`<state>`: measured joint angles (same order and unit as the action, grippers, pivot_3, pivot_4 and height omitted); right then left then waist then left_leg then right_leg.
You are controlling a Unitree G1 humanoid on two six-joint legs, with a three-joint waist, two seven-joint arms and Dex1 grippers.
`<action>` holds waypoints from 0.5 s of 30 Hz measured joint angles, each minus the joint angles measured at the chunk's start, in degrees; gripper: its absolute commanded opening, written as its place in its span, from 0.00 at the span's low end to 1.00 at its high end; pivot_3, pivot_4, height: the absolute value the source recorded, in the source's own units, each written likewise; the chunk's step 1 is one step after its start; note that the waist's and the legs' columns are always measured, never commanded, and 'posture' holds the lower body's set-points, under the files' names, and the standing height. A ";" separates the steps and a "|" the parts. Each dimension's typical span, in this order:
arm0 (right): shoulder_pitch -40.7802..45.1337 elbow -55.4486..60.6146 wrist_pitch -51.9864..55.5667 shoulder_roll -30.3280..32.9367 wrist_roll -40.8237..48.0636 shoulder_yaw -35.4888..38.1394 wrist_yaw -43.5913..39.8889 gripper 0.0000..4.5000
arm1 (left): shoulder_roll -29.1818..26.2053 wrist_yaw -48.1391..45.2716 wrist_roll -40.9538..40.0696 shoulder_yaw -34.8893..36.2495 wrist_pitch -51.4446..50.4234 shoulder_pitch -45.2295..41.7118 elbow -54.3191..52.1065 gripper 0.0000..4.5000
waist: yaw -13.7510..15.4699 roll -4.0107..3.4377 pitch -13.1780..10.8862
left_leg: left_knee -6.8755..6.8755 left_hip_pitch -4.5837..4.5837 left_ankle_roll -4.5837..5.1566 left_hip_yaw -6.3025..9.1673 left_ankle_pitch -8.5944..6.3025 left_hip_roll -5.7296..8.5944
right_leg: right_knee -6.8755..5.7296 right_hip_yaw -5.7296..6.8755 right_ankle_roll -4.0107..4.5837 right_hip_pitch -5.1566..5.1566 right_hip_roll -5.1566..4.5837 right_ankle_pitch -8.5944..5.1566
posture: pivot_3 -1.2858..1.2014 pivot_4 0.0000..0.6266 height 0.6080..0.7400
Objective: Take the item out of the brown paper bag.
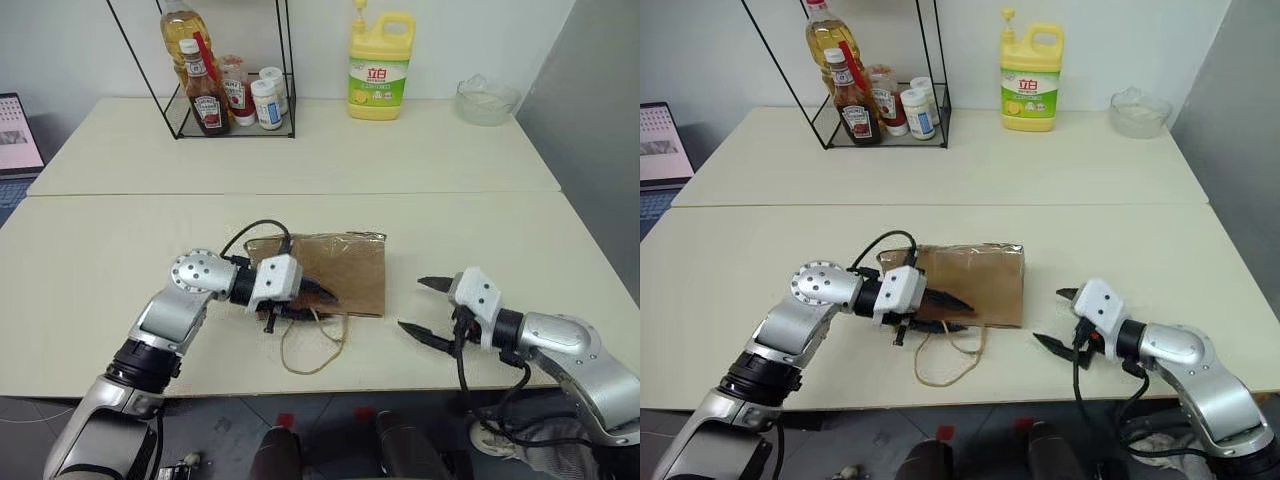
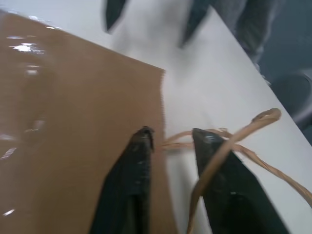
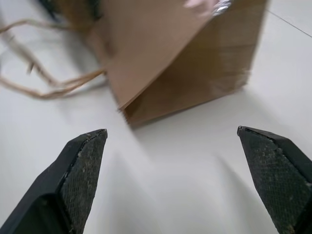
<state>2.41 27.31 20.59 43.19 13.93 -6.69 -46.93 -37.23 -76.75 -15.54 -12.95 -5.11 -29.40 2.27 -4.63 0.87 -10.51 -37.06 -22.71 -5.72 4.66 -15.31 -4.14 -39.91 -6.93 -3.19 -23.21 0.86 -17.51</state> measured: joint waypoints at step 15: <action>11.73 -38.46 -80.86 -3.59 -30.80 -10.89 7.65 1.00 | 4.87 13.70 -6.04 6.16 -23.16 -2.17 -1.85 0.01 | -0.25 0.06 0.01 | -0.01 0.24 -0.07 -0.03 0.04 0.00 | -0.06 -0.06 0.01 0.12 -0.01 0.01 | 0.52 0.24 1.00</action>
<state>14.14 -11.15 -60.27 39.60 -16.87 -17.58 -39.28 -32.36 -63.05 -21.58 -6.79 -28.27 -31.57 0.42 -4.88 0.92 -10.50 -37.08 -22.47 -5.78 4.63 -15.27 -4.14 -39.97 -6.98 -3.18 -23.09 0.85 -17.50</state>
